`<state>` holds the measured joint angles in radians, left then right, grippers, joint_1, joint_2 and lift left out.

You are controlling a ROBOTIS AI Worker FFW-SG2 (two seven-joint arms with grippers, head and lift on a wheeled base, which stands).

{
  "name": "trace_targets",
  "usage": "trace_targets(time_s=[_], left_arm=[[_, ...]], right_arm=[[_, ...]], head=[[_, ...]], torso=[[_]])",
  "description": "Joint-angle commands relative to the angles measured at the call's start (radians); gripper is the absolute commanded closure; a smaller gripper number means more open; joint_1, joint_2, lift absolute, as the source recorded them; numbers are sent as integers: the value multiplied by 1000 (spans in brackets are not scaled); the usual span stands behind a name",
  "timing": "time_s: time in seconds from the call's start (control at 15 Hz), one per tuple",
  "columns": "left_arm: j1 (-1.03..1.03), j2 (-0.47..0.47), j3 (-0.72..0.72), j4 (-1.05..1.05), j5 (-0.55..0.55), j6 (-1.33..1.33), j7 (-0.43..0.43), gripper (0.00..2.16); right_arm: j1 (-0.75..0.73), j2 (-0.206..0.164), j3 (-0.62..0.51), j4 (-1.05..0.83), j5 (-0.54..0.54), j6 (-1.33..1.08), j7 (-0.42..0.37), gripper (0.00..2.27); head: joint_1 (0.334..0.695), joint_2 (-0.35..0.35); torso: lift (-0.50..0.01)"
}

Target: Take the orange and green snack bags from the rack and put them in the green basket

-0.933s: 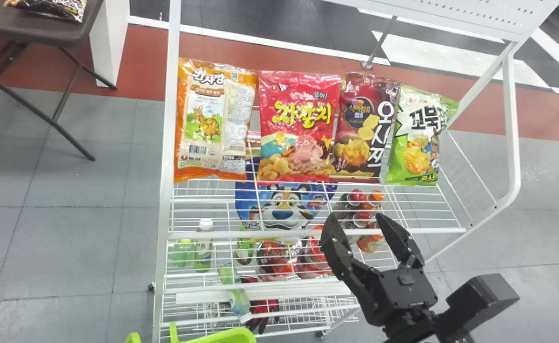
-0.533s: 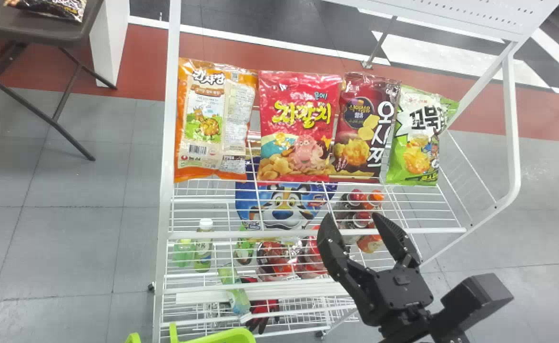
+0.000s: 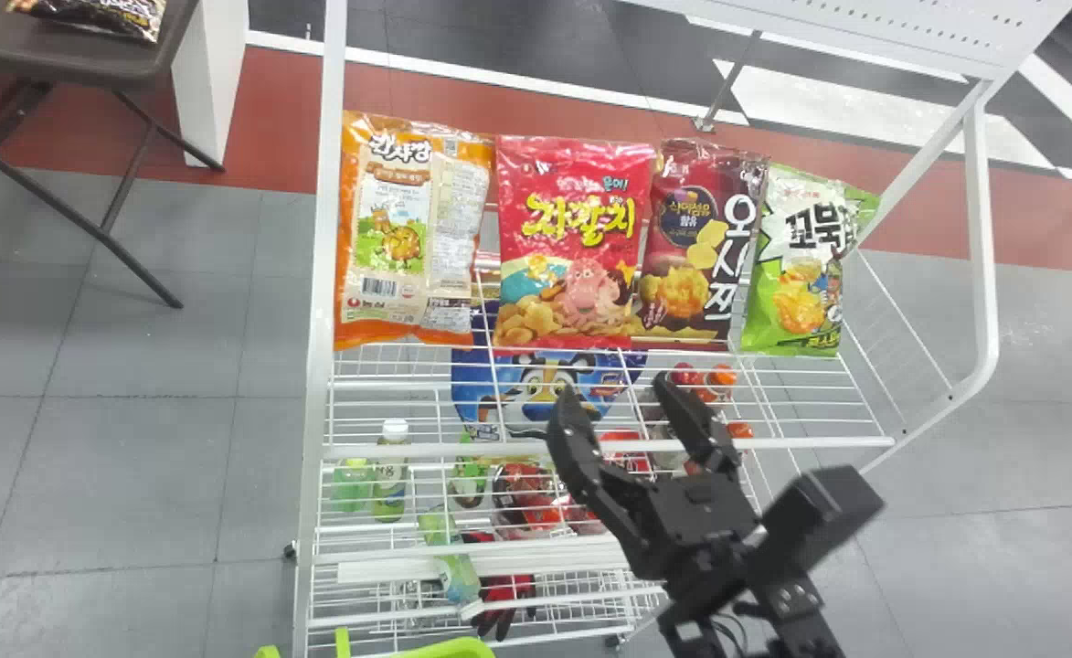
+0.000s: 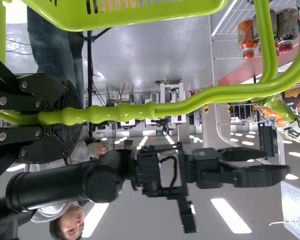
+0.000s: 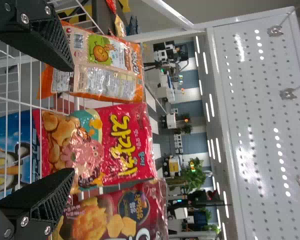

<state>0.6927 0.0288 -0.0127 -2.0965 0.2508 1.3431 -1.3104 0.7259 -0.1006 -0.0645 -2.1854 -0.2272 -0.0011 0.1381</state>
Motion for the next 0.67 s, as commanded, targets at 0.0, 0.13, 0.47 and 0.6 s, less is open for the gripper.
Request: trace_targets(time_s=[0.0,0.13,0.47,0.6], left_arm=[[-1,6,-6,10,-5,0,-7,2148],[-6,13,-4,21,-5,3,-7,2148],[-6,26,-4,39,-10,12,-15,2148],[-6,31,-4,39,-13,12,-20,2148]], right_arm=[[-83,30,20,12,37,117,0,97],[-158,44,48,45,62,148,-2,97],[-341,64,91,141,98,258,-14,97],[-404,71,107,190,108,270,-14,97]], head=[[695,-350],[695,-350],[695,-350],[695,-350]], torso=[[0],[0],[0],[0]])
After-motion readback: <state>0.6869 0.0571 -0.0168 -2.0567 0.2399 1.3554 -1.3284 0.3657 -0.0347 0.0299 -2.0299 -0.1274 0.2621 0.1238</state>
